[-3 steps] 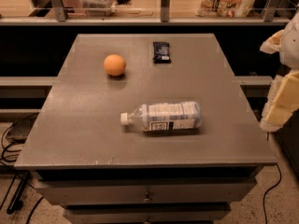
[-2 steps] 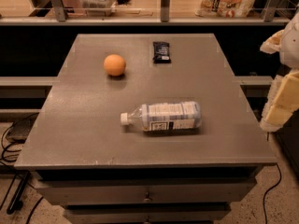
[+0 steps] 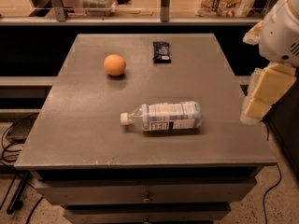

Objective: Place blue plastic bottle upright

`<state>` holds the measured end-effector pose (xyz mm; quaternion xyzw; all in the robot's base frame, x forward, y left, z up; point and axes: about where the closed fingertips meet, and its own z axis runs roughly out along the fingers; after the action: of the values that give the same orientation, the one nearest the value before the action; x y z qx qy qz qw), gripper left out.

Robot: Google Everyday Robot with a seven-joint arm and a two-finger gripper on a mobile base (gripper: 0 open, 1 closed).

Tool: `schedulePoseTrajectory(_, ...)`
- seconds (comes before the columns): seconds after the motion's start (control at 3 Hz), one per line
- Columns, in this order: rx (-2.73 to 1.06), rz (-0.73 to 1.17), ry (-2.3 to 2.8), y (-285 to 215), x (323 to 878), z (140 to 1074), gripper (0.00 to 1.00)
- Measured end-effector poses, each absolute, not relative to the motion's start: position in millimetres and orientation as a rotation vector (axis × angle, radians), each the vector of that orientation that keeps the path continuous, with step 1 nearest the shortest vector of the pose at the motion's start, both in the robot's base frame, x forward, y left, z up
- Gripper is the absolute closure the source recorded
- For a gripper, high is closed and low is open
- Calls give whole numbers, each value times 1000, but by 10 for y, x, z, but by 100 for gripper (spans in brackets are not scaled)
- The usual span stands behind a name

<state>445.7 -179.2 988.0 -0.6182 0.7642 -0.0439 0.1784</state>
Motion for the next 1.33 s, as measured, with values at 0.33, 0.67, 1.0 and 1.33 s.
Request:
schedulePoseTrajectory(0.33,-1827,-164,2116,-1498,4416,9861,0)
schedulePoseTrajectory(0.67,-1937,-204,2031,-1060,4350,9816,0)
schedulePoseTrajectory(1.0,-2031,-233,1955,-659,4337,9733,0)
schedulePoseTrajectory(1.33,-2114,-198,1896,-353,4448,9592,0)
